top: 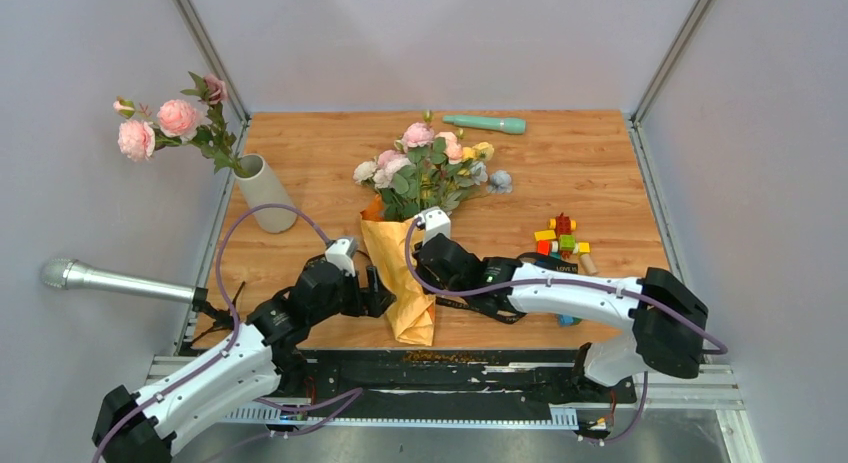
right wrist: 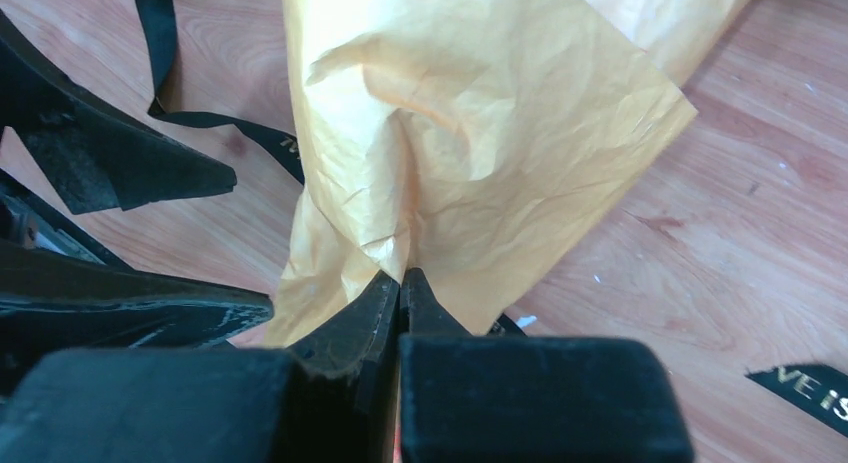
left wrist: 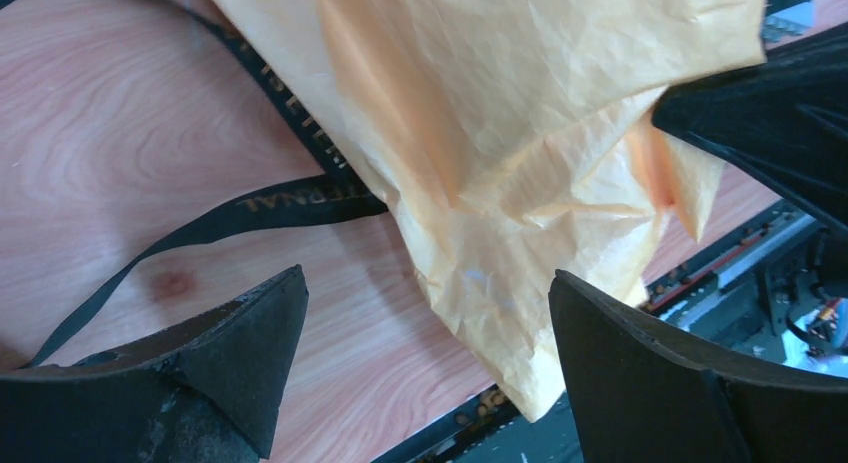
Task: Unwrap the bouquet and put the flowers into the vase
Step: Unfold the wrapping paper at the center of the board.
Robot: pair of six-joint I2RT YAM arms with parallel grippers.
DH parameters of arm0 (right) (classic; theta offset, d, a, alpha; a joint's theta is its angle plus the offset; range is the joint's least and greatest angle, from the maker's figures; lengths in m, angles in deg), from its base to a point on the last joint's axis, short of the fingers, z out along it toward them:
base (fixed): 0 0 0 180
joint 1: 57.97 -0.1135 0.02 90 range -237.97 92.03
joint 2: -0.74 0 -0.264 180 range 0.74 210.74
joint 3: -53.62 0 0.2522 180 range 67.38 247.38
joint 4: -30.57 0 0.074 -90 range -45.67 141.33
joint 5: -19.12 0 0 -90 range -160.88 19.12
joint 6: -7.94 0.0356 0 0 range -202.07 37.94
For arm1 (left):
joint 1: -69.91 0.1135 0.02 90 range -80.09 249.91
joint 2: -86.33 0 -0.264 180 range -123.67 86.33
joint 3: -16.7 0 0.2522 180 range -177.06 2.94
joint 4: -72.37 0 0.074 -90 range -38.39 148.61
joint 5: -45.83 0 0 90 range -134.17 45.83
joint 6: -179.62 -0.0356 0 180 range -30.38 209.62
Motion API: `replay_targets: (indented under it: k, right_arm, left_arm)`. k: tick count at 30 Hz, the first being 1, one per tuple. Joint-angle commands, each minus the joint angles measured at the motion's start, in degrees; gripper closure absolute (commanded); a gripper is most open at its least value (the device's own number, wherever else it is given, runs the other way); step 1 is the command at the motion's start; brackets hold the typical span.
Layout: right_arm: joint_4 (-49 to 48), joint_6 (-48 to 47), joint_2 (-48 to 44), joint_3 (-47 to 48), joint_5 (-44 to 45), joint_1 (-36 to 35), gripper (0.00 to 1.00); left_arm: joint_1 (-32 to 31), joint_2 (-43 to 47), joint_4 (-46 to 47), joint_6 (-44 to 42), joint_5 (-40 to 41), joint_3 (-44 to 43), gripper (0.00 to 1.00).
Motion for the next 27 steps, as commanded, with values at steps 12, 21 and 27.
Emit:
replay_targets:
  k: [12, 21, 27]
  right_arm:
    - [-1.4, -1.1, 13.96, 13.36, -4.41, -4.91, 0.95]
    - [0.23, -2.27, 5.4, 11.42, -3.35, -4.84, 0.48]
    - [1.7, -1.2, -4.69, 5.69, -0.72, -3.35, 0.26]
  left_arm:
    - [3.72, 9.11, -9.98, 0.28, 8.97, -0.68, 0.04]
    - [3.7, 11.11, -9.7, -3.99, 4.04, -2.29, 0.05]
    - [3.71, 9.26, -8.15, -8.76, 1.09, -5.53, 0.06]
